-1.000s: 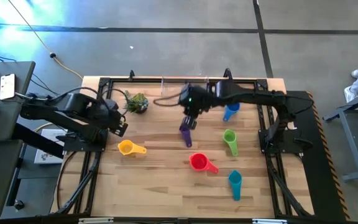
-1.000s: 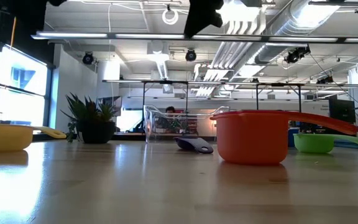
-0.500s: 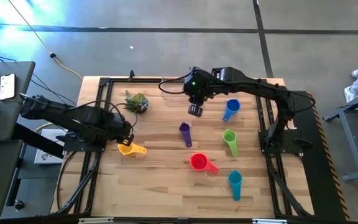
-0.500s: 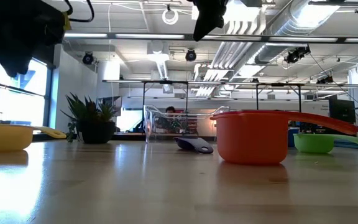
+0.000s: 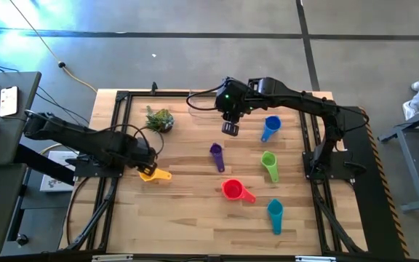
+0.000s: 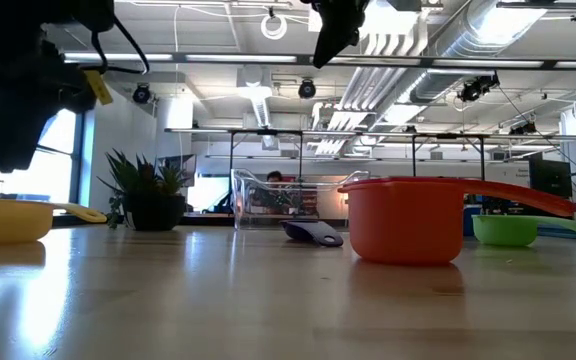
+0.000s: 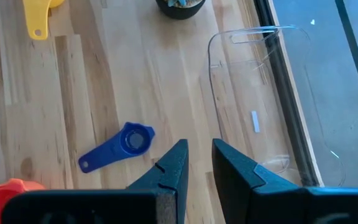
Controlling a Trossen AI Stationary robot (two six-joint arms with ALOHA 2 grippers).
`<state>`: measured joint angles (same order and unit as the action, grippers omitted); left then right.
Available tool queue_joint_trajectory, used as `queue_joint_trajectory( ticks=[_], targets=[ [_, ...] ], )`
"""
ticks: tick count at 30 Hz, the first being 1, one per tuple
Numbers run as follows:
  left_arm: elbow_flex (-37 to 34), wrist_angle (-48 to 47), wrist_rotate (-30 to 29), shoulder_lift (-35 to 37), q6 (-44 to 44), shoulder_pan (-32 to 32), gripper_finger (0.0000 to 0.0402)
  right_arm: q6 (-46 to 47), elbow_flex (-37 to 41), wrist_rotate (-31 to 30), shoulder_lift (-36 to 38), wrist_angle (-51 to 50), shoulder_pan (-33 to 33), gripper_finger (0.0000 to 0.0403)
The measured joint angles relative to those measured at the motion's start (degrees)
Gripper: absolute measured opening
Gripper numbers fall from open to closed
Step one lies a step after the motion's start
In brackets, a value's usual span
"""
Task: Nest measuring cups in basket
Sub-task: Move the yellow measuring cup to the center of the table
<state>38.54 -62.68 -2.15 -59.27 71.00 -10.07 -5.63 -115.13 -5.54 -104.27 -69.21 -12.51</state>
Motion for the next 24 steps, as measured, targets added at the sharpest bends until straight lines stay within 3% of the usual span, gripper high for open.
queue_joint_trajectory(
  ticks=[9,24],
  targets=[
    [-3.3,2.8,-1.5,-3.2,-1.7,3.0,0.0136,0.6,0.0,0.0,0.0,0.0,0.0,0.0064],
    [-3.3,7.7,0.8,-11.5,-12.9,7.6,0.0133,4.2,0.0,0.0,0.0,0.0,0.0,0.0064]
  ],
)
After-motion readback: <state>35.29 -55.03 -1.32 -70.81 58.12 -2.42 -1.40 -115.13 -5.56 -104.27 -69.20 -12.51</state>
